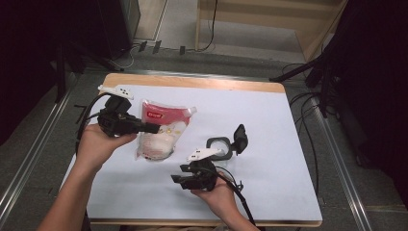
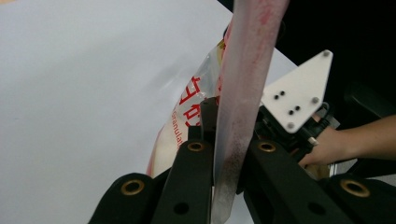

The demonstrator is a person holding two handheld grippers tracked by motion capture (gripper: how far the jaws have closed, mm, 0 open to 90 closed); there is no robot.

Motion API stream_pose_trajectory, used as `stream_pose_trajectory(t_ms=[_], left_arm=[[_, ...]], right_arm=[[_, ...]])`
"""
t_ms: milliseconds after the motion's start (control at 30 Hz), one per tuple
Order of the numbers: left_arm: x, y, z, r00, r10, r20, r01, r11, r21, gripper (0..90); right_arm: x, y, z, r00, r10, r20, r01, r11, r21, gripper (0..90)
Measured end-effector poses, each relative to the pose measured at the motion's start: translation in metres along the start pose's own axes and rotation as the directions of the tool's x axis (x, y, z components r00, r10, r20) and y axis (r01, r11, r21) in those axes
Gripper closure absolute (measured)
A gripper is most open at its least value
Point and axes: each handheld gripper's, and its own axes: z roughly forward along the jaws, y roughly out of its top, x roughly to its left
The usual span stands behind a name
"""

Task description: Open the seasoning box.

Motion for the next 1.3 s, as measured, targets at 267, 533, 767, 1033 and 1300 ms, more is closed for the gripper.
stream_pose_trajectory(t_ms=[267, 533, 767, 1033, 1300], left_arm=[[-0.013, 0.002, 0.003, 0.9980, 0.013, 0.061, -0.014, 0.9999, 0.002, 90.0], [-0.024, 0.005, 0.005, 0.9925, 0.025, 0.120, -0.025, 0.9997, -0.003, 90.0], [-0.030, 0.007, 0.006, 0.9882, 0.023, 0.152, -0.025, 0.9997, 0.010, 90.0], [-0.028, 0.006, 0.010, 0.9881, 0.005, 0.154, -0.006, 0.9999, 0.009, 89.9], [-0.024, 0.005, 0.014, 0.9903, -0.030, 0.135, 0.030, 0.9995, 0.003, 89.8]], right_arm=[[-0.005, 0.002, 0.004, 0.9992, 0.024, 0.032, -0.023, 0.999, -0.025, 50.7], [-0.015, 0.000, 0.004, 0.9971, 0.045, 0.061, -0.042, 0.998, -0.048, 50.7], [-0.019, -0.001, 0.001, 0.9937, 0.049, 0.101, -0.038, 0.994, -0.104, 51.7], [-0.015, 0.000, -0.001, 0.9957, 0.025, 0.089, -0.014, 0.992, -0.124, 52.3], [0.002, -0.001, 0.000, 0.9915, -0.084, 0.099, 0.095, 0.989, -0.110, 56.0]])
